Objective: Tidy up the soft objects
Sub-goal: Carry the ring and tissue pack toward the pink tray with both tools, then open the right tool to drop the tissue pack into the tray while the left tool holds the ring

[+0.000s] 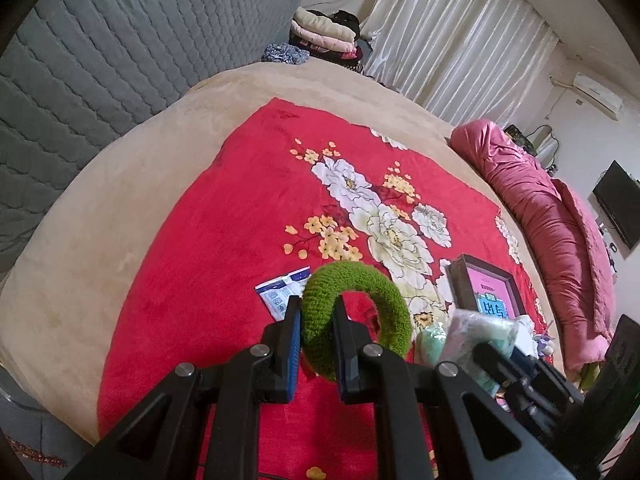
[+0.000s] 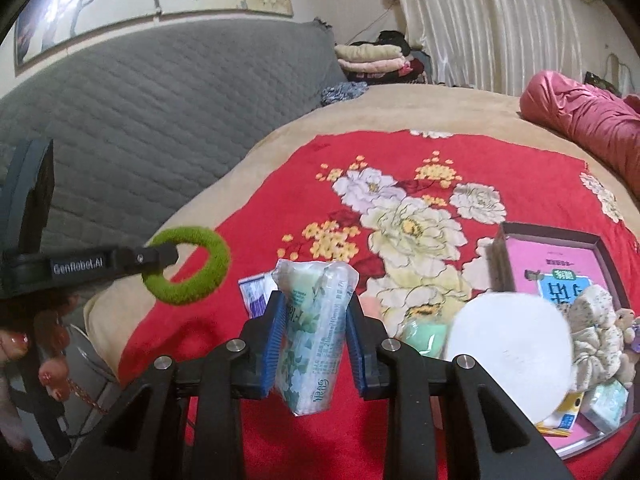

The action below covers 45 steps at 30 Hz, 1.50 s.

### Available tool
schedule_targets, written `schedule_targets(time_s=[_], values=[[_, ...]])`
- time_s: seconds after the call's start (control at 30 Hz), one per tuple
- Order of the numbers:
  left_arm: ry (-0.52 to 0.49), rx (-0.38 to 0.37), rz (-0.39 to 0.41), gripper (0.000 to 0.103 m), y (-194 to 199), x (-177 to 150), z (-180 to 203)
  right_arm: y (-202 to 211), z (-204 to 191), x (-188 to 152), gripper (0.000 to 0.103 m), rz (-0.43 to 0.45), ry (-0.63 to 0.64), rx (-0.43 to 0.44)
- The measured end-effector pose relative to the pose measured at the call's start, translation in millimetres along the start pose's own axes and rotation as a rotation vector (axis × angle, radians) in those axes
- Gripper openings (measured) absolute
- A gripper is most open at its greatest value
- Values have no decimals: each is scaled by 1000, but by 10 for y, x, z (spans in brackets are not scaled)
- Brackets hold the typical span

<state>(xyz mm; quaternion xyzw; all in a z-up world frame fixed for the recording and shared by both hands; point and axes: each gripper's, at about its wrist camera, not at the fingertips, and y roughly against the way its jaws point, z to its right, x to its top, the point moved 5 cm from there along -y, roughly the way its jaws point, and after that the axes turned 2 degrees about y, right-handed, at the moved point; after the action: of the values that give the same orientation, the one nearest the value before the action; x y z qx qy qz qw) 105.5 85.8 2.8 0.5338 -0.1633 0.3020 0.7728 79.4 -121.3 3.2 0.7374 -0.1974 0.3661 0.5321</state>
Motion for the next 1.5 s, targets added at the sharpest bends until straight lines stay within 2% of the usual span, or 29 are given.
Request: schedule_targets(time_s=[0.2,0.33,0.5,0.8,1.13,1.3,1.5], values=[[-6,-8,21,14,100,50,55,360,306,258,29,79,-66,-17],[-12,-21,36,14,164,85,110,660,697,432,29,133,-122,-80],[-18,-41,56,14,258,134,183,920,1088,500,29,161,-157,-154],[-47,-67,95,14,405,241,408,1129,1367,526,26,189,-165,-209],[-85,-82,86,14,374,265,649,1041,1763,362,24,131,-195,-284],[-113,-113,66,14,277,235,888,1037,1998,184,24,94,-217,-318],[-171,-142,38,14,118,175,1281,1087,2176,45,24,76,-245,-312]])
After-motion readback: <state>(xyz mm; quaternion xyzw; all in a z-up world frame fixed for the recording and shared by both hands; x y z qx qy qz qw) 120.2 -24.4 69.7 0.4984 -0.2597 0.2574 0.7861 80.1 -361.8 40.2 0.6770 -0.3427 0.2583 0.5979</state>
